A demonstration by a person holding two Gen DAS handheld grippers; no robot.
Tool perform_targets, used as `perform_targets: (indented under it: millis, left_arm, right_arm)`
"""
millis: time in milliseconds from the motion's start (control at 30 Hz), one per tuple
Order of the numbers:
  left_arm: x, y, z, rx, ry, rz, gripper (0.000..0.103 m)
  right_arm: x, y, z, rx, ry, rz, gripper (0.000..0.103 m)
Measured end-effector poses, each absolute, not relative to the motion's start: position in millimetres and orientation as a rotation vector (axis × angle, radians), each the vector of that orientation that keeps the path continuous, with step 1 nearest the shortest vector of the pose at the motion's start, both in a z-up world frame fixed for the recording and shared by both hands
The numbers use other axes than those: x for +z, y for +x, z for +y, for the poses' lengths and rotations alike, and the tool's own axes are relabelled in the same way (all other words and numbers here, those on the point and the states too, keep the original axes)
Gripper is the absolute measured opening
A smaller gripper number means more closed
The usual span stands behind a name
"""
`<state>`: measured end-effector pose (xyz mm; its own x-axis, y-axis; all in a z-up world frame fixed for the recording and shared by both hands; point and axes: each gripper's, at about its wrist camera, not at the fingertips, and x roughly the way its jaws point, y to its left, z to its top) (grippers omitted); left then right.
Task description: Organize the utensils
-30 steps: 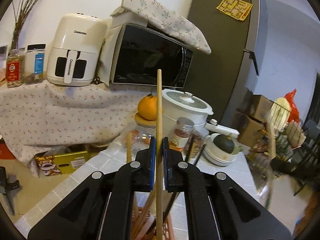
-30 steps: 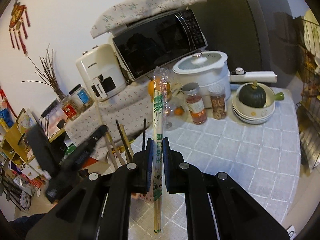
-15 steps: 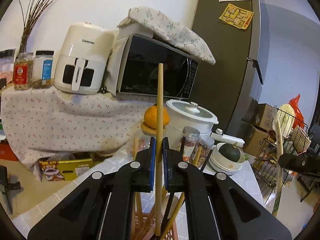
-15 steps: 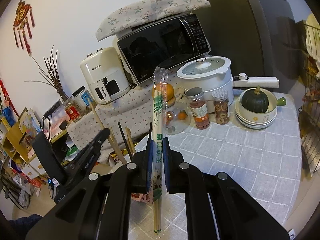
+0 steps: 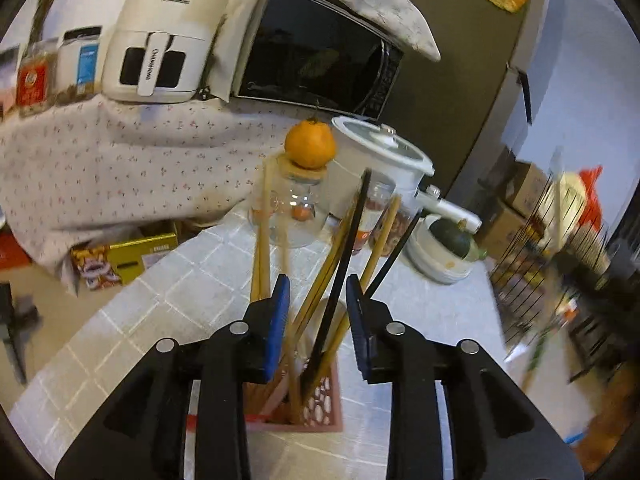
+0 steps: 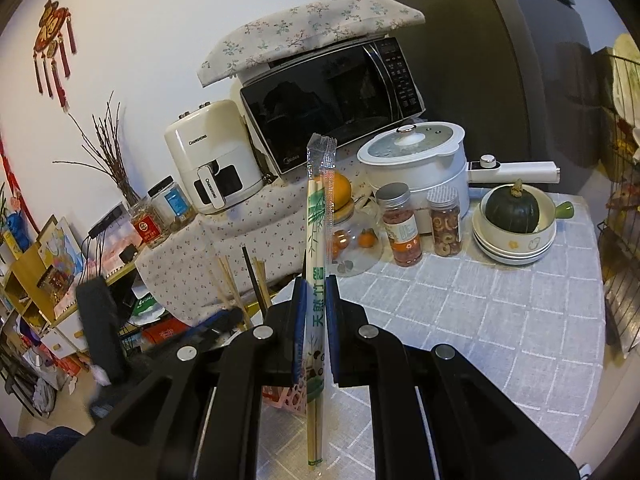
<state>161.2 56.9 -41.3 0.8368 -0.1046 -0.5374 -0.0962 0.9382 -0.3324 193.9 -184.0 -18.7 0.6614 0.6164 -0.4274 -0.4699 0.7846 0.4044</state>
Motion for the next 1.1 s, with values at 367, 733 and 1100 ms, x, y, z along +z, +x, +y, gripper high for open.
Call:
perform_targets:
  millis: [367, 733, 1100]
  left_arm:
    - [4.7, 143.5, 100.4, 0.039, -0.453, 0.729, 0.073]
    - [-5.2, 136.4, 149.1, 0.014, -0.603, 0.877, 0.073]
    - [-12.3, 130.7, 165.9, 0.017, -0.641, 0.926, 0.074]
  right_arm:
    - [-36.3, 190.0, -162.7, 0.529, 0.312, 0.513, 0.01]
    - [-38.8, 178.3, -99.2, 0.439, 0.368, 0.325, 0.01]
    - [-96.3, 178.5, -64.9, 0.27, 0.277, 0.322, 0.013]
